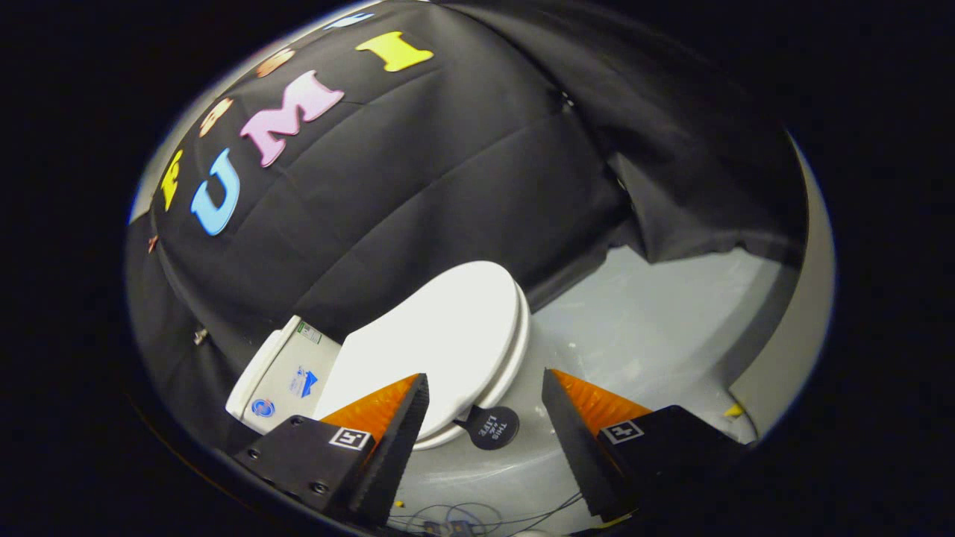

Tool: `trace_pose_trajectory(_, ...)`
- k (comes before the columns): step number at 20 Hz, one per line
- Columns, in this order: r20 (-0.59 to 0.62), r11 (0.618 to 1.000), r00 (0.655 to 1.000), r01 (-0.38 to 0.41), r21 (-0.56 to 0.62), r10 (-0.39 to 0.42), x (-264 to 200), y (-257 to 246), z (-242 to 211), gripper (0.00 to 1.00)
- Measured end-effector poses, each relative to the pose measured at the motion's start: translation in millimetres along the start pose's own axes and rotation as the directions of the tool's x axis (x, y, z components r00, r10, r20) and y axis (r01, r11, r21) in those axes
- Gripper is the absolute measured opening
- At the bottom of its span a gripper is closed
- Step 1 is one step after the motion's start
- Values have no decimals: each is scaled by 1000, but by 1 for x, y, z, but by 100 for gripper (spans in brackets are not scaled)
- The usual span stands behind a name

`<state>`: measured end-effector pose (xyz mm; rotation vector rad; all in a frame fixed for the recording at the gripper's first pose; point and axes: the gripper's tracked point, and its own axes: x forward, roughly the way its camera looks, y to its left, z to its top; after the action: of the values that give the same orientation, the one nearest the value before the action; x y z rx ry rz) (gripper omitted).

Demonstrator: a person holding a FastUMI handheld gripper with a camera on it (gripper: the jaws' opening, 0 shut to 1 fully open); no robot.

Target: Open the toilet lid.

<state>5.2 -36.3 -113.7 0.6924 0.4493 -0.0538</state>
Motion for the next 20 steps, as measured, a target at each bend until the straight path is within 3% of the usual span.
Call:
trace_pose_trajectory(3,-74,983,997,-4,185,18,1,-11,-16,95)
trace_pose_trajectory(6,-144,941,989,20,336,30,6,-22,-32,95)
trace_pose_trajectory(9,-154,918,987,21,395,44,10,-26,-36,95)
trace_pose_trajectory(10,-167,921,986,41,387,26,13,-30,-40,82)
trace_pose_trajectory(12,-163,903,984,1,429,76,7,-21,-36,58)
trace_pose_trajectory(17,-162,850,975,-43,526,150,10,-16,-37,58)
trace_pose_trajectory(19,-143,824,974,-66,562,176,12,-14,-33,44)
trace_pose_trajectory(20,-147,820,972,-71,567,185,12,-13,-36,44)
